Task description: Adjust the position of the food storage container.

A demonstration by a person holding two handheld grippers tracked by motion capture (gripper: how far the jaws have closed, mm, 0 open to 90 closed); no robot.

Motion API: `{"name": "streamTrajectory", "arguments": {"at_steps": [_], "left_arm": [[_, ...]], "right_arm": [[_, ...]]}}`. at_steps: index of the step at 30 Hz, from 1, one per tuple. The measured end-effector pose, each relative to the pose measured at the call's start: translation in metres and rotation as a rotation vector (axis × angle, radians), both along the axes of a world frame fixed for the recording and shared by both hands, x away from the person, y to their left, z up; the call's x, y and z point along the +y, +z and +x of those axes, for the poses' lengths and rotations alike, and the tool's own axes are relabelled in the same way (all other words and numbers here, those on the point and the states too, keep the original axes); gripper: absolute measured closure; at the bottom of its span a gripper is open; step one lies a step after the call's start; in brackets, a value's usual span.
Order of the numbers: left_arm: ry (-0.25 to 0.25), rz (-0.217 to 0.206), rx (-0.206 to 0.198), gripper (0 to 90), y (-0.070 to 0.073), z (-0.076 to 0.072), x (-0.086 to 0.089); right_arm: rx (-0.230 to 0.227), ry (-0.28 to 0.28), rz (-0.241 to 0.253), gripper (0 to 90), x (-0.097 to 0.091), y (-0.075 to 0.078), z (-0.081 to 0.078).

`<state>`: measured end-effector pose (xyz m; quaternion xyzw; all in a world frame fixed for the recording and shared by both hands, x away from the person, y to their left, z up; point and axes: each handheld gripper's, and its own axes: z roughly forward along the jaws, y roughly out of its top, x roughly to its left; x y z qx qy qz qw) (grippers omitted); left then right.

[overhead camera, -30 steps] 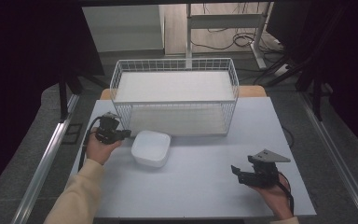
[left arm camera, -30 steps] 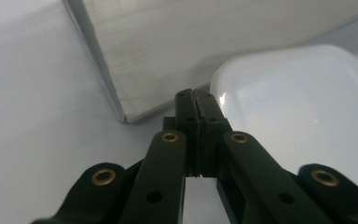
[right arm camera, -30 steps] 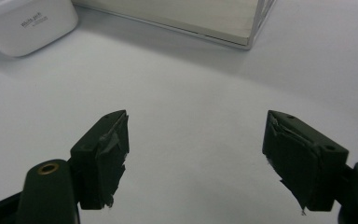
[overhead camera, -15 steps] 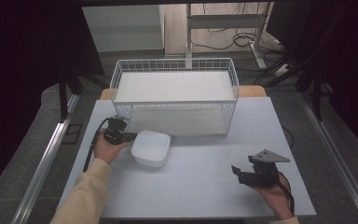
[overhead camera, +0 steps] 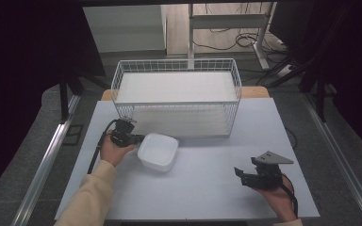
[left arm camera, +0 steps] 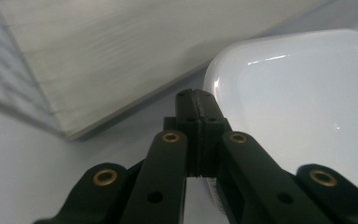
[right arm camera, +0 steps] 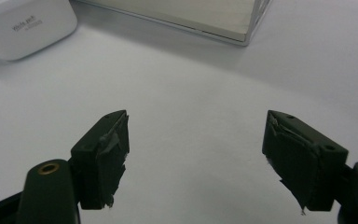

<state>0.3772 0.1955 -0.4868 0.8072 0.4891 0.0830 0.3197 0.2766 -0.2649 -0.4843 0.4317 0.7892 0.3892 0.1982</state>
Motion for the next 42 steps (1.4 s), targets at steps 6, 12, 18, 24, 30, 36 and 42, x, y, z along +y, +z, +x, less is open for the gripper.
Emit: {"name": "streamTrajectory", "arguments": {"at_steps": [6, 12, 18, 24, 30, 36, 42], "left_arm": [[-0.048, 0.013, -0.013, 90.0, 0.003, 0.0, -0.019], [-0.071, 0.0, -0.01, 90.0, 0.003, 0.001, -0.033], [-0.117, 0.006, -0.012, 90.0, 0.004, -0.002, -0.053], [-0.165, 0.014, -0.015, 90.0, 0.004, -0.006, -0.078], [-0.2, 0.016, -0.018, 90.0, 0.005, -0.011, -0.095], [-0.234, 0.018, -0.017, 90.0, 0.006, -0.015, -0.109], [-0.249, 0.003, -0.038, 90.0, 0.006, -0.02, -0.118]], "right_arm": [[0.0, 0.001, 0.002, 22.8, 0.0, 0.0, 0.0], [0.0, 0.0, 0.002, 22.9, 0.001, 0.001, -0.001], [0.009, 0.002, 0.015, 23.0, 0.001, 0.002, -0.001], [-0.002, 0.009, 0.031, 23.3, 0.002, 0.004, -0.002], [-0.004, 0.005, 0.031, 23.3, 0.001, 0.005, -0.002], [-0.002, 0.005, 0.036, 23.3, 0.0, 0.006, -0.002], [0.004, 0.008, 0.034, 23.3, 0.001, 0.004, -0.002]]}}
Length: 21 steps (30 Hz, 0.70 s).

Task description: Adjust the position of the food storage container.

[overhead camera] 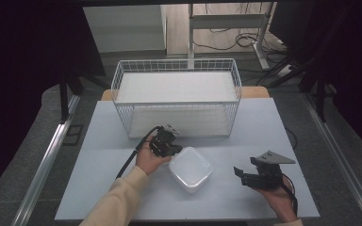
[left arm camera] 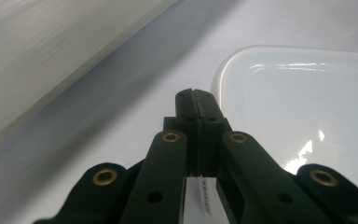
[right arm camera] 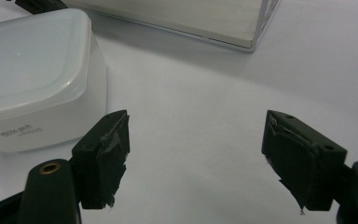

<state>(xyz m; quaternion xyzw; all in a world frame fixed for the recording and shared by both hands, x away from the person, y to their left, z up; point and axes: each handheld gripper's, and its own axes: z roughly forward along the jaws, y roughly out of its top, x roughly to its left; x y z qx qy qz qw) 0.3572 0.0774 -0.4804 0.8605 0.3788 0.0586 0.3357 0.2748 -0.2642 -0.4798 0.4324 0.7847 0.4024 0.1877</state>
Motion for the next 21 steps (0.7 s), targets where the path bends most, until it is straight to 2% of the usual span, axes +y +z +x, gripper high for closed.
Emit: {"name": "streamTrajectory", "arguments": {"at_steps": [1, 5, 9, 10, 12, 13, 15, 16, 17, 19, 20, 21], "left_arm": [[0.011, -0.015, -0.002, 90.0, 0.0, 0.0, 0.002], [0.047, -0.023, -0.02, 90.0, 0.009, -0.004, 0.017], [0.091, -0.068, -0.045, 90.0, 0.025, -0.02, 0.042], [0.1, -0.067, -0.047, 89.5, 0.028, -0.027, 0.05], [0.103, -0.058, -0.045, 78.0, 0.029, -0.03, 0.055], [0.163, -0.065, -0.057, 72.7, 0.029, -0.045, 0.068], [0.202, -0.075, -0.07, 63.3, 0.028, -0.055, 0.076], [0.202, -0.075, -0.07, 56.9, 0.028, -0.055, 0.076], [0.211, -0.082, -0.056, 49.0, 0.026, -0.065, 0.086], [0.22, -0.08, -0.039, 38.5, 0.023, -0.071, 0.092], [0.22, -0.08, -0.039, 36.4, 0.023, -0.071, 0.092], [0.222, -0.089, -0.037, 34.1, 0.02, -0.079, 0.098]], "right_arm": [[0.0, 0.0, 0.001, 23.3, 0.0, 0.0, 0.0], [-0.003, 0.001, 0.008, 23.4, -0.001, 0.001, -0.001], [0.001, 0.007, 0.011, 24.2, -0.001, 0.001, 0.0], [0.002, 0.009, 0.009, 24.6, -0.001, 0.001, 0.0], [0.004, 0.011, 0.009, 24.8, -0.001, 0.001, 0.0], [0.003, 0.011, 0.009, 24.9, -0.001, 0.001, 0.0], [0.002, 0.01, 0.009, 25.1, -0.001, 0.002, 0.0], [0.002, 0.01, 0.009, 25.1, -0.001, 0.002, 0.0], [0.003, 0.008, 0.009, 25.3, -0.001, 0.002, 0.0], [0.003, 0.006, 0.007, 25.4, -0.001, 0.002, 0.0], [0.003, 0.005, 0.007, 25.4, -0.001, 0.002, 0.0], [0.003, 0.004, 0.008, 25.6, -0.001, 0.002, 0.0]]}}
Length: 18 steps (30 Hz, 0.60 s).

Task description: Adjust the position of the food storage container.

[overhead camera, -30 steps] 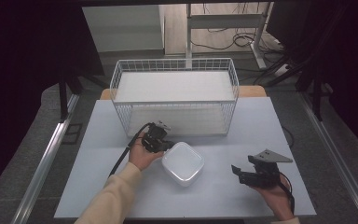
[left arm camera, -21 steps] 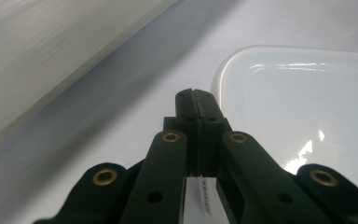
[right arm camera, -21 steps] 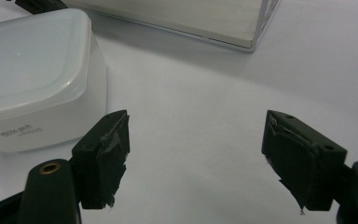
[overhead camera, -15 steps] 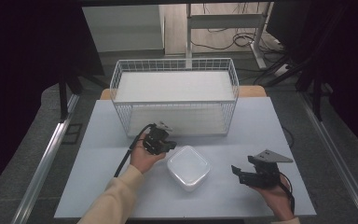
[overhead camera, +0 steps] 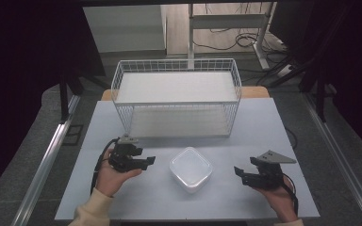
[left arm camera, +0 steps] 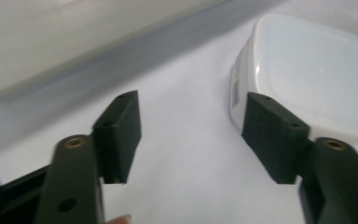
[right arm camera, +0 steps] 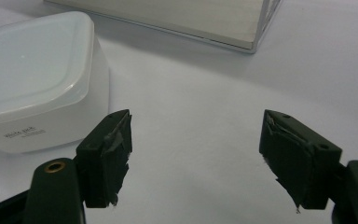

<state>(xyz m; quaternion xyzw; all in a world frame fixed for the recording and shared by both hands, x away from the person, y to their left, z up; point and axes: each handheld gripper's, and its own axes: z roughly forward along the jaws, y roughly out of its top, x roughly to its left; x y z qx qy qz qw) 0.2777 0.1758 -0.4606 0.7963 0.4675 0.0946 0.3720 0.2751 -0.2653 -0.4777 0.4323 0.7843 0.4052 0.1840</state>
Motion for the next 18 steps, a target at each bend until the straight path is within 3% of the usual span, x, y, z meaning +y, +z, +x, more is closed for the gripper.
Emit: {"name": "streamTrajectory", "arguments": {"at_steps": [7, 10, 18], "left_arm": [[0.018, -0.009, -0.012, 28.8, -0.006, -0.019, 0.013], [0.033, -0.038, 0.003, 28.1, -0.011, -0.021, 0.02], [0.06, -0.041, 0.013, 27.7, -0.019, -0.019, 0.029]], "right_arm": [[0.006, 0.003, 0.0, 29.1, -0.001, 0.002, 0.001], [0.002, 0.005, -0.002, 30.9, -0.001, 0.005, 0.0], [0.033, -0.002, 0.01, 33.7, -0.003, 0.01, 0.006]]}}
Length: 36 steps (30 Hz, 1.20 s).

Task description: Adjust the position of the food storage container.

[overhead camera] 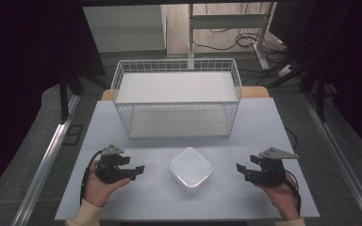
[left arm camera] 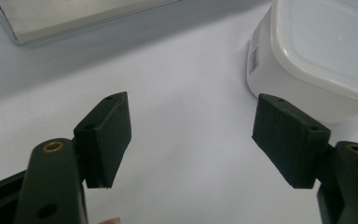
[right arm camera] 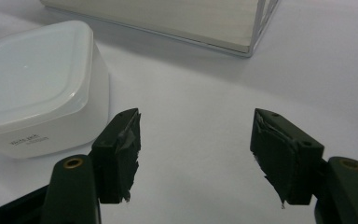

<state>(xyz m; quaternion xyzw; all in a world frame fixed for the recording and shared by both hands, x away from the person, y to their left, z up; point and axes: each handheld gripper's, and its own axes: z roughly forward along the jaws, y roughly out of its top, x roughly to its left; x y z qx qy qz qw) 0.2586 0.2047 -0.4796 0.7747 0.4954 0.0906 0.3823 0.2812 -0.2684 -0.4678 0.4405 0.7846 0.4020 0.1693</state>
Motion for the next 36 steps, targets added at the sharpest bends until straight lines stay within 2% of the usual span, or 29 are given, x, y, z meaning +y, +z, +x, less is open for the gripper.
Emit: {"name": "streamTrajectory", "arguments": {"at_steps": [3, 10, 11, 13, 15, 16, 17, 18, 19, 21, 22, 24, 29, 36], "left_arm": [[0.003, 0.011, -0.004, 27.7, -0.001, -0.001, 0.0], [-0.011, 0.005, -0.007, 27.7, -0.001, -0.003, -0.001], [-0.009, 0.004, -0.006, 27.6, -0.001, -0.003, -0.001], [-0.012, 0.01, -0.007, 27.6, -0.003, -0.004, 0.0], [-0.015, 0.012, 0.0, 27.5, -0.005, -0.004, -0.001], [-0.015, 0.012, 0.0, 27.5, -0.005, -0.004, -0.001], [-0.019, 0.017, -0.001, 27.5, -0.005, -0.004, -0.001], [-0.018, 0.021, -0.002, 27.4, -0.006, -0.004, -0.002], [-0.017, 0.019, -0.002, 27.3, -0.005, -0.005, -0.002], [-0.019, 0.022, -0.004, 27.3, -0.005, -0.005, -0.003], [-0.019, 0.022, -0.004, 27.2, -0.005, -0.005, -0.003], [-0.022, 0.027, -0.002, 27.1, -0.006, -0.005, -0.005], [-0.025, 0.031, 0.004, 27.0, -0.007, -0.006, -0.005], [-0.025, 0.026, 0.008, 27.0, -0.009, -0.006, -0.003]], "right_arm": [[0.013, 0.012, -0.008, 34.7, 0.003, 0.003, 0.002], [0.057, 0.015, -0.005, 40.9, 0.019, 0.014, 0.017], [0.089, 0.028, -0.017, 45.1, 0.029, 0.017, 0.026], [0.134, 0.057, -0.026, 49.4, 0.039, 0.019, 0.033], [0.156, 0.075, -0.039, 56.9, 0.047, 0.02, 0.037], [0.156, 0.075, -0.039, 56.9, 0.047, 0.02, 0.037], [0.165, 0.085, -0.049, 62.1, 0.05, 0.02, 0.039], [0.177, 0.106, -0.073, 73.1, 0.058, 0.017, 0.043], [0.181, 0.118, -0.093, 76.9, 0.06, 0.015, 0.044], [0.19, 0.134, -0.12, 83.5, 0.066, 0.011, 0.045], [0.19, 0.134, -0.12, 83.5, 0.066, 0.011, 0.045], [0.191, 0.179, -0.165, 89.3, 0.076, 0.007, 0.047], [0.205, 0.213, -0.185, 89.5, 0.086, -0.001, 0.048], [0.198, 0.243, -0.221, 89.5, 0.095, -0.007, 0.047]]}}
